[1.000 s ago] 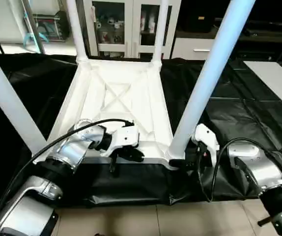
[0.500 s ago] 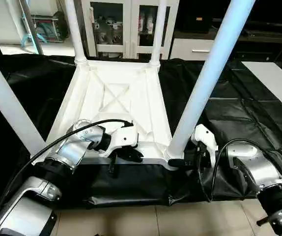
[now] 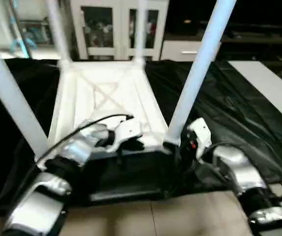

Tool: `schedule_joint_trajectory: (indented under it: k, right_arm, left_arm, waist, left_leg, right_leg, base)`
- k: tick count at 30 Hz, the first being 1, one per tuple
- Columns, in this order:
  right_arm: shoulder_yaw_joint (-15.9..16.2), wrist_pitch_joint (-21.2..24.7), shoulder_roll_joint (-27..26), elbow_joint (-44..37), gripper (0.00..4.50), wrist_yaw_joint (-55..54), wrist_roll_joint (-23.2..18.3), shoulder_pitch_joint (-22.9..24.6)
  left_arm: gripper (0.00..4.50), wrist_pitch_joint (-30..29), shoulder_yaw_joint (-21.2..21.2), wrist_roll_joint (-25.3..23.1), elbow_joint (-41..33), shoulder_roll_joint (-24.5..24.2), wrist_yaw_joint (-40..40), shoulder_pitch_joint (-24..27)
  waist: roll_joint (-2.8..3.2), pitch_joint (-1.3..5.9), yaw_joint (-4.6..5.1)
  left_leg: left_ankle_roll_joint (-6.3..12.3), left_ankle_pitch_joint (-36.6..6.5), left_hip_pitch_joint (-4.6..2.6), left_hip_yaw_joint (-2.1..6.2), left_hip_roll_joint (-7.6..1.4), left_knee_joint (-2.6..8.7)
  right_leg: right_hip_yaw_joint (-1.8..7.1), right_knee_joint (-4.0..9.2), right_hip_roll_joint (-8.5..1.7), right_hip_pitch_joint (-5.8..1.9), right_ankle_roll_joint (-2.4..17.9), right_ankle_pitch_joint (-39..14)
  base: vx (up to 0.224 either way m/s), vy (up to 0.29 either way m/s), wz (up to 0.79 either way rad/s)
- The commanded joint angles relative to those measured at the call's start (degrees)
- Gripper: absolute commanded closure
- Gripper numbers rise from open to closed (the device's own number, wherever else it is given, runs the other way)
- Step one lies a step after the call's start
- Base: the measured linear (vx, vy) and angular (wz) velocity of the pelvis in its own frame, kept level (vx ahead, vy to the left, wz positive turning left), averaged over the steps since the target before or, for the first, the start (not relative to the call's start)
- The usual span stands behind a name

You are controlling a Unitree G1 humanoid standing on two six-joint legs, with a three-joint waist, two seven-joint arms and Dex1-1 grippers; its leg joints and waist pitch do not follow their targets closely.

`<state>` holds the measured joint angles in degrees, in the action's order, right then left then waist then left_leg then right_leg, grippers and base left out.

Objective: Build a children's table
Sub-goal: Rotate leg to tighten

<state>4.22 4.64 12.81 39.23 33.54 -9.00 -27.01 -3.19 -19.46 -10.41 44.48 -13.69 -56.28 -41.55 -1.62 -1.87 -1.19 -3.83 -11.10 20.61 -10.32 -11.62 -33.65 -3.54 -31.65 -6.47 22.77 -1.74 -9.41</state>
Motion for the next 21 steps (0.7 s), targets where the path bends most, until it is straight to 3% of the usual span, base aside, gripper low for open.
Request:
schedule_joint_trajectory:
  k: [1,3,4,5,7,9,10,11,12,13,14,15,16,17,18,19,20,21]
  right_arm:
    - [-2.70,0.68,-2.82,1.97,1.78,-10.39,1.41,-1.73]
    - [-3.02,0.30,-4.24,2.44,1.78,-13.11,1.73,-2.12]
    - [-3.57,-0.46,-6.61,3.25,1.78,-17.54,2.32,-2.90]
    - [-3.57,-0.46,-6.61,3.25,1.78,-17.54,2.32,-2.90]
    - [-4.98,-1.20,-10.13,4.51,1.78,-22.67,1.59,-4.28]
    - [-6.06,-3.08,-13.87,6.28,1.78,-27.98,1.15,-6.11]
    - [-5.92,-3.82,-15.49,6.93,1.78,-28.57,1.02,-6.90]
    - [-5.88,-3.91,-15.65,6.98,1.78,-28.55,1.01,-6.97]
    - [-5.62,-4.65,-16.39,7.11,1.78,-27.92,1.12,-7.22]
    - [-4.83,-5.53,-16.80,6.69,1.78,-26.59,1.54,-7.26]
    - [-4.81,-5.55,-16.82,6.68,1.78,-26.56,1.55,-7.26]
    - [-4.43,-6.81,-17.11,5.84,1.78,-24.51,1.27,-7.05]
    - [-4.37,-7.01,-17.11,5.33,1.78,-23.76,1.12,-6.89]
    - [-4.28,-7.41,-17.09,4.01,1.78,-21.88,0.69,-6.46]
    - [-4.28,-7.41,-17.09,4.01,1.78,-21.88,0.69,-6.46]
    - [-3.86,-7.78,-15.34,0.22,1.23,-20.38,1.15,-5.03]
    - [-3.70,-7.63,-14.50,-1.34,1.23,-19.94,1.34,-4.42]
    - [-3.60,-7.60,-13.38,-3.22,1.09,-19.34,1.50,-3.71]
  left_arm:
    - [4.50,-2.72,-1.01,-1.77,5.80,4.41,8.05,0.15]
    - [4.50,-3.42,0.30,-1.48,7.18,5.81,11.90,-0.64]
    - [4.50,-4.16,1.75,-1.29,9.00,7.72,16.54,-1.79]
    - [4.50,-4.16,1.75,-1.29,9.00,7.72,16.54,-1.79]
    - [4.50,-3.65,3.28,-1.23,11.15,9.62,22.44,-2.88]
    - [4.50,-2.09,2.78,-2.70,13.33,10.58,27.31,-3.76]
    - [4.50,-1.61,2.79,-2.86,13.99,10.94,28.52,-3.89]
    - [4.50,-1.56,2.82,-2.86,14.04,10.98,28.63,-3.89]
    - [4.50,-1.20,2.80,-2.95,14.43,11.13,28.86,-4.02]
    - [4.50,-0.92,2.82,-2.87,14.57,11.22,28.47,-4.02]
    - [4.50,-0.91,2.82,-2.87,14.58,11.22,28.46,-4.02]
    - [4.50,-0.48,2.57,-2.98,14.51,11.06,27.63,-3.94]
    - [4.50,-0.40,2.44,-3.05,14.52,10.97,27.20,-3.93]
    - [4.50,-0.25,2.11,-3.22,14.57,10.72,26.12,-3.87]
    - [4.50,-0.25,2.11,-3.22,14.57,10.72,26.12,-3.87]
    - [4.50,2.03,0.99,-3.73,14.30,9.55,22.89,-3.38]
    - [4.50,2.91,0.45,-3.97,14.12,9.04,21.43,-3.16]
    - [4.50,3.13,0.29,-4.05,14.33,8.59,20.38,-3.02]
  waist:
    - [0.72,1.97,1.21]
    - [0.79,2.03,1.27]
    - [1.00,1.73,1.27]
    - [0.69,1.68,1.42]
    - [0.76,1.73,1.46]
    - [0.92,1.60,1.63]
    - [1.39,1.39,1.99]
    - [1.58,1.24,2.40]
    - [1.89,1.38,2.14]
    - [1.59,1.38,1.96]
    - [1.06,1.36,1.95]
    - [0.78,1.36,1.90]
    - [0.78,1.36,1.90]
    - [0.79,1.37,1.74]
    - [0.74,1.41,1.63]
    - [0.46,1.37,1.32]
    - [0.49,1.41,1.05]
    - [0.59,1.45,1.25]
  left_leg:
    - [-3.15,-35.85,-1.50,1.89,-1.11,5.79]
    - [-2.86,-36.20,-1.68,1.82,-1.08,5.82]
    - [-2.60,-37.25,-2.21,1.60,-0.98,5.66]
    - [-2.27,-37.73,-2.40,1.64,-0.88,5.57]
    - [-1.44,-36.93,-2.29,1.72,-0.68,5.64]
    - [-0.88,-36.49,-2.31,1.75,-0.60,5.72]
    - [-1.22,-38.34,-2.43,2.00,-0.83,6.12]
    - [-1.77,-41.42,-2.15,2.25,-1.40,6.93]
    - [-2.07,-42.18,-1.92,2.38,-1.73,7.45]
    - [-2.34,-42.48,-1.79,2.12,-1.89,7.95]
    - [-2.26,-41.12,-2.46,1.78,-1.22,7.05]
    - [-1.52,-38.23,-2.55,1.68,-0.75,6.18]
    - [-1.52,-38.23,-2.55,1.68,-0.75,6.18]
    - [-0.71,-34.72,-1.75,1.79,-0.77,6.24]
    - [-0.63,-33.77,-1.55,1.75,-0.82,6.31]
    - [-0.49,-32.45,-1.66,1.67,-0.84,6.23]
    - [-0.32,-31.23,-1.57,1.58,-0.88,6.25]
    - [-0.39,-30.32,-0.70,1.77,-1.08,6.68]
  right_leg:
    - [-0.52,5.66,-1.47,-0.39,4.80,-36.00]
    - [-0.72,5.81,-1.45,-0.37,6.01,-32.65]
    - [-0.86,6.30,-1.29,0.34,6.29,-33.04]
    - [-1.31,6.67,-1.20,0.17,5.69,-33.88]
    - [-1.63,7.07,-1.37,-0.24,4.75,-34.98]
    - [-1.99,7.47,-1.67,-0.08,4.40,-35.38]
    - [-2.86,7.67,-1.51,-0.42,3.97,-35.34]
    - [-3.56,7.20,-1.27,-1.43,3.83,-32.61]
    - [-3.28,6.45,-1.34,-2.08,4.19,-30.56]
    - [-2.59,5.92,-1.60,-2.14,5.10,-28.67]
    - [-2.47,6.81,-2.10,-1.08,5.25,-31.52]
    - [-2.58,7.72,-2.80,-0.76,4.66,-35.27]
    - [-2.58,7.72,-2.80,-0.76,4.66,-35.27]
    - [-2.51,7.74,-3.08,-1.36,3.64,-37.14]
    - [-2.39,7.73,-3.16,-1.42,3.61,-37.11]
    - [-2.25,7.86,-3.21,-1.10,3.75,-37.11]
    - [-1.86,7.71,-3.30,-1.04,4.04,-36.57]
    - [-1.66,7.01,-3.21,-1.62,4.49,-34.75]
  base:
    - [0.000,0.000,0.00]
    - [0.000,0.000,0.00]
    - [0.000,0.000,0.00]
    - [0.000,0.000,0.00]
    - [-0.027,0.017,0.02]
    - [0.000,0.000,0.00]
    - [0.000,0.000,0.00]
    - [0.000,0.000,0.00]
    - [0.000,0.000,0.00]
    - [0.000,0.000,0.00]
    - [0.000,0.000,0.00]
    - [0.000,0.000,0.00]
    - [0.000,0.000,0.00]
    - [0.000,0.000,0.00]
    - [0.000,0.000,0.00]
    - [0.000,0.000,0.00]
    - [0.000,0.000,0.00]
    - [0.000,0.000,0.00]
